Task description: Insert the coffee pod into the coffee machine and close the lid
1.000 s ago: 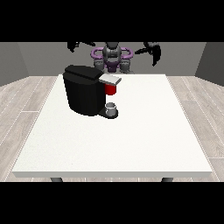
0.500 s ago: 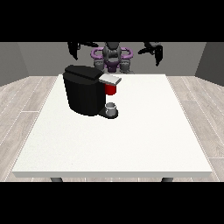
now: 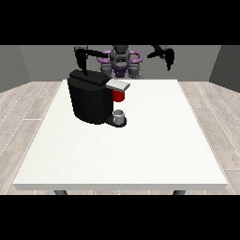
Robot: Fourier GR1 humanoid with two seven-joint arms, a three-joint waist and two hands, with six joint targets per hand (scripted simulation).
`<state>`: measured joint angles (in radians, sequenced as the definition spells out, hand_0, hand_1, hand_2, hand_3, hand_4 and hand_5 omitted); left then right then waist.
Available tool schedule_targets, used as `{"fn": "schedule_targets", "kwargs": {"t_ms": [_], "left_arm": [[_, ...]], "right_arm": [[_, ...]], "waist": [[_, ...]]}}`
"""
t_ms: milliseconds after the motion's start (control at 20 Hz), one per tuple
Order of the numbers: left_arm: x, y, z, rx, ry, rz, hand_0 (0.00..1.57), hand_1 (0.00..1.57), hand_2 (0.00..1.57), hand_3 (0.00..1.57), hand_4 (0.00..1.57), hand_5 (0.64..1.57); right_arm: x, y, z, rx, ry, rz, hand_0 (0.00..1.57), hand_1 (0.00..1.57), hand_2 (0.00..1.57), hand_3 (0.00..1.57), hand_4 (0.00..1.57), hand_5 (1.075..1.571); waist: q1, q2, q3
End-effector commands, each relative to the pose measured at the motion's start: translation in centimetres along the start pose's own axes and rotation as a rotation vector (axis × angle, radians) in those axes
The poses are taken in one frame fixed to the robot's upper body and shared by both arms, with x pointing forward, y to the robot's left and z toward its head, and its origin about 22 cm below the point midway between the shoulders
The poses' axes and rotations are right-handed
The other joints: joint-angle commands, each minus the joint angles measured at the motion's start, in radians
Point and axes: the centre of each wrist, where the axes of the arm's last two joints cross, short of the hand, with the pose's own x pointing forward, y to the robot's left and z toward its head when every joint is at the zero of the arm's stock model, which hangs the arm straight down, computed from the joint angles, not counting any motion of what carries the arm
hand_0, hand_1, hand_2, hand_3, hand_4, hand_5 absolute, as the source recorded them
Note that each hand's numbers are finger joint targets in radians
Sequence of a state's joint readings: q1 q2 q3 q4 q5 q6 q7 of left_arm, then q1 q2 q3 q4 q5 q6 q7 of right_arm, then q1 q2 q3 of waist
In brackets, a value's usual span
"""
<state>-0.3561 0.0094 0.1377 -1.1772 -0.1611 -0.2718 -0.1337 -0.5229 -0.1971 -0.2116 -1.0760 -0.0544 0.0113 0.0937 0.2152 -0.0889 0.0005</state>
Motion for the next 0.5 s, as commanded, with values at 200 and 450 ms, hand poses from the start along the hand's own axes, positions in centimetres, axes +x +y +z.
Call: {"fn": "schedule_targets", "kwargs": {"t_ms": [200, 450], "left_arm": [[3.2, 1.7, 1.4, -0.012, -0.079, -0.011, 0.00, 0.00, 0.00, 0.00, 0.34, 1.571], [2.7, 1.7, 2.8, 0.078, -0.071, -0.028, 0.00, 0.00, 0.00, 0.00, 0.36, 1.571]], "right_arm": [[2.0, 2.9, -2.0, 0.033, -0.048, 0.023, 0.00, 0.00, 0.00, 0.00, 0.00, 1.571], [3.4, 2.2, -2.5, 0.114, -0.074, 0.034, 0.00, 0.00, 0.00, 0.00, 0.00, 1.571]], "waist": [[0.009, 0.073, -0.0003], [-0.049, 0.099, -0.0004]]}}
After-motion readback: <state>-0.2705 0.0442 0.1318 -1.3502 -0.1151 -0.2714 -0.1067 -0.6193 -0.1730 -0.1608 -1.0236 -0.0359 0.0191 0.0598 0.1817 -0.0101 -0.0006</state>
